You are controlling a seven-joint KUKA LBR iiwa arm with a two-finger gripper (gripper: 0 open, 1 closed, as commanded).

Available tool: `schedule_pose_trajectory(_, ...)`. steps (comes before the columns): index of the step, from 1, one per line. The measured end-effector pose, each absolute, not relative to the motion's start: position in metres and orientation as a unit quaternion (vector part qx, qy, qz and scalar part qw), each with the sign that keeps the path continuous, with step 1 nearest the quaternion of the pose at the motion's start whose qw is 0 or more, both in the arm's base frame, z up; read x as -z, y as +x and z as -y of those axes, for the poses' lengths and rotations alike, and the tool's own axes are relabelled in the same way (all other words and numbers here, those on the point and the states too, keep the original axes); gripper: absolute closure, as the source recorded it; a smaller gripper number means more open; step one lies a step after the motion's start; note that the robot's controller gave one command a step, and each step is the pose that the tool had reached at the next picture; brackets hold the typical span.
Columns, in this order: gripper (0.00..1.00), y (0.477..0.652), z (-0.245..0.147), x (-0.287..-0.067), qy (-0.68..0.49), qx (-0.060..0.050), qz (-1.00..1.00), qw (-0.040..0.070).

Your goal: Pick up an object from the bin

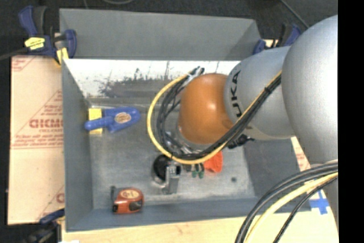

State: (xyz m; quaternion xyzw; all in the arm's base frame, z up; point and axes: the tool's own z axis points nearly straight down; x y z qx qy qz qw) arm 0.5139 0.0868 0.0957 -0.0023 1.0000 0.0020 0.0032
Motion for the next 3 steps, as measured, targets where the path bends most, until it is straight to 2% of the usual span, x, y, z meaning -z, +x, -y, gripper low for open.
schedule_pose_trajectory(1, 0.00, 0.512, -0.083, -0.064, 0.000, -0.002, -1.000, 0.000)
schedule_pose_trajectory(2, 0.00, 0.519, -0.068, -0.101, 0.020, -0.002, -1.000, 0.001)
schedule_pose_trajectory(3, 0.00, 0.525, -0.062, -0.073, 0.021, -0.001, -1.000, 0.001)
